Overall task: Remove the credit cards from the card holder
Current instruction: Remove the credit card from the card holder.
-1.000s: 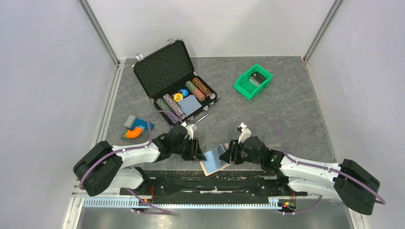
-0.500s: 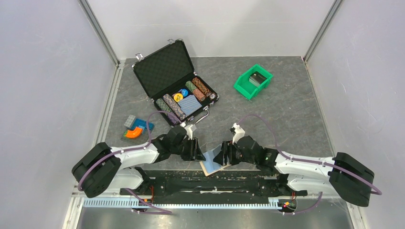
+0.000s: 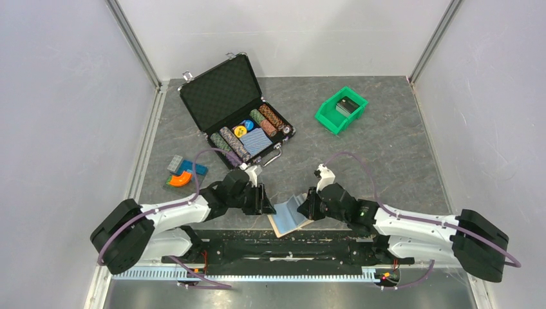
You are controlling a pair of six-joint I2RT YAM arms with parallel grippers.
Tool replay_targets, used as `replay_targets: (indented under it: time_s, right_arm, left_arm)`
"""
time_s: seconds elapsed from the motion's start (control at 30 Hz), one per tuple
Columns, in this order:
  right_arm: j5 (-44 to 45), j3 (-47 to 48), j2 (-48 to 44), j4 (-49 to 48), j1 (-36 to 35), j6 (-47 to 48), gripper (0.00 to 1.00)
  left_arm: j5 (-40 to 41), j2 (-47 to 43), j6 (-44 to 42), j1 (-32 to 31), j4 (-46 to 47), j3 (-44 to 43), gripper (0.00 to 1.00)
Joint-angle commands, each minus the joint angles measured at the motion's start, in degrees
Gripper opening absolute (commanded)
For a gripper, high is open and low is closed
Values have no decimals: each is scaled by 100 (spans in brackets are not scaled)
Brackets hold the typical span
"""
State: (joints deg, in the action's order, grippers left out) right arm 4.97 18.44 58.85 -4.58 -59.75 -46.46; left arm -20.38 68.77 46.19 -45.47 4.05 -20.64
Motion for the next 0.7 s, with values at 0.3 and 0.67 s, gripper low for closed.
replay_targets:
  time_s: [0.3, 0.67]
  right_arm:
    - [1203, -43, -623, 383, -20, -9, 0]
    - [1141, 143, -599, 504, -22, 9, 23]
  left_arm:
    - [563, 362, -234, -32, -926, -1403, 45]
    - [-371, 954, 88, -132, 373, -1175, 43]
